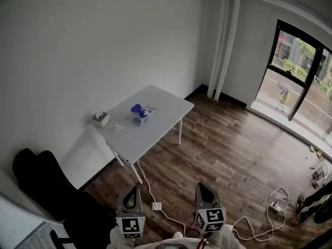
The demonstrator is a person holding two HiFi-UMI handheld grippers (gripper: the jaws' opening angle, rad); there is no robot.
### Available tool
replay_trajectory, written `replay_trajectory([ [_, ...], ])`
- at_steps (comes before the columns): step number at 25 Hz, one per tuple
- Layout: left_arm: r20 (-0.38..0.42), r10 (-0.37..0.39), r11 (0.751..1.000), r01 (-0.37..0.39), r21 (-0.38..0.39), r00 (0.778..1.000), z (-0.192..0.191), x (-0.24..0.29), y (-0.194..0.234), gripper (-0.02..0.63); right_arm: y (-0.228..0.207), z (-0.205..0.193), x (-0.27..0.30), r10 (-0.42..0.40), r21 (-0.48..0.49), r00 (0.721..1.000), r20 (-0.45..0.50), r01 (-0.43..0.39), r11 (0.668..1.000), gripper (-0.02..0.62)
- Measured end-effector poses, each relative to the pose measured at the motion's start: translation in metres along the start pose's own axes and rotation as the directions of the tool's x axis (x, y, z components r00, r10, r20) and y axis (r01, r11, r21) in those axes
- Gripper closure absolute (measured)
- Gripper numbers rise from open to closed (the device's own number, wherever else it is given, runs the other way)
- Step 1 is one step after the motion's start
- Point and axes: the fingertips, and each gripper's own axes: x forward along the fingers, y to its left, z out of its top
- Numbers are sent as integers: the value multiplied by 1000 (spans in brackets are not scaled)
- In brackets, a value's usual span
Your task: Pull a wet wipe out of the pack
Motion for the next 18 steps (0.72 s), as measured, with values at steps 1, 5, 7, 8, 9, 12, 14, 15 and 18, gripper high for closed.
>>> replay_trajectory([
  [1, 0, -9, 1000, 9, -4, 1000, 3, 9, -11, 604, -13, 0, 0, -5, 0, 1000, -2, 5, 1000, 592],
  [5, 10, -63, 998, 63, 3, 998, 16, 46, -57, 604, -66, 2, -4, -49, 8, 999, -5, 49, 999, 591],
  [7, 18, -108, 994, 108, 7, 994, 22, 66, -78, 604, -91, 1, -9, -95, 22, 995, -6, 95, 995, 591],
  [8, 24, -133, 991, 133, 10, 991, 25, 75, -88, 604, -101, 0, -12, -118, 28, 993, -6, 118, 993, 591],
  [9, 30, -157, 988, 157, 14, 987, 29, 83, -97, 604, -111, 0, -15, -137, 33, 991, -6, 137, 990, 592],
  [12, 47, -212, 977, 212, 14, 976, 40, 112, -118, 604, -132, 4, -17, -173, 47, 985, 12, 172, 984, 591],
  [14, 55, -242, 970, 242, 13, 969, 45, 133, -127, 604, -144, 6, -12, -194, 63, 981, 21, 192, 979, 591],
  [15, 56, -258, 966, 257, 14, 965, 45, 144, -132, 604, -151, 5, -8, -206, 70, 978, 19, 204, 976, 591],
  [18, 58, -305, 952, 304, 21, 951, 45, 178, -146, 604, -173, 2, 8, -240, 85, 971, 2, 239, 967, 591],
])
